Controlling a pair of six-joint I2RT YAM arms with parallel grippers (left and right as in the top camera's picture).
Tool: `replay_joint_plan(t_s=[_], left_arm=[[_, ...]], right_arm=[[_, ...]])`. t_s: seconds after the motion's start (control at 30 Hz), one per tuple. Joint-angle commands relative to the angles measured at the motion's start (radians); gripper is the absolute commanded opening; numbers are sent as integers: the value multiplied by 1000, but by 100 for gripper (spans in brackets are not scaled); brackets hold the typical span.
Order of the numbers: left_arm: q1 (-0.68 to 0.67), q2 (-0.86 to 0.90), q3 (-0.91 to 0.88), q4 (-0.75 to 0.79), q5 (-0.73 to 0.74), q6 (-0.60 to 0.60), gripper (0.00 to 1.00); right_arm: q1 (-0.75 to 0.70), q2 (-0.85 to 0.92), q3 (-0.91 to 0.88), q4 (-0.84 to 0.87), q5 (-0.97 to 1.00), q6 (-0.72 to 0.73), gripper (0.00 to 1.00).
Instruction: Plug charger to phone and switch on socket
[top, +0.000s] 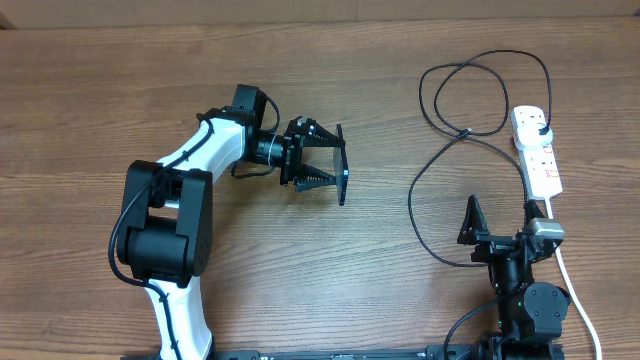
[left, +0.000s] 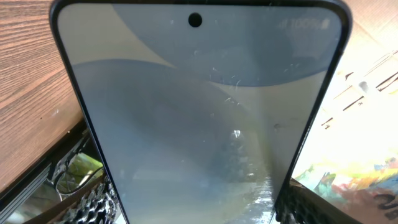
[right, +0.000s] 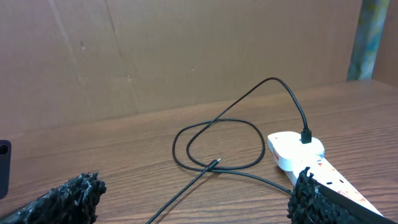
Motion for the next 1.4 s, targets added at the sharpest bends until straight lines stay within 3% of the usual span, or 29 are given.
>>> replay_joint_plan(t_s=[0.0,0.27,0.33,0.47,0.53,0.63,0.77,0.87,1.03,1.2,1.37], left_arm=[[-4,7,0,4,61,-9,69],[-4,7,0,8,51,-3,70],[-4,7,0,9,41,-2,70],[-4,7,0,8,46,-3,70],[-4,7,0,8,45,-3,70],[-4,7,0,8,45,-3,70],[-4,7,0,8,45,-3,70],[-4,7,0,8,45,-3,70],[-4,7,0,8,45,-3,70],[-4,7,0,8,44,-3,70],[-4,7,0,9,42,-3,70]], right_arm=[[6,-8,-11,6,5,-7,100],[6,-8,-11,8,-35,28,100],[6,-8,-11,15,-126,185,100],[6,-8,-11,36,-433,730,100],[6,-8,-11,37,-546,845,100],[6,-8,-11,38,-572,898,100],[6,-8,-11,43,-599,889,100],[6,-8,-7,31,-603,697,100],[6,75,75,-87,-497,667,100],[6,298,223,-238,-386,563,99],[6,676,430,-303,-330,526,100]])
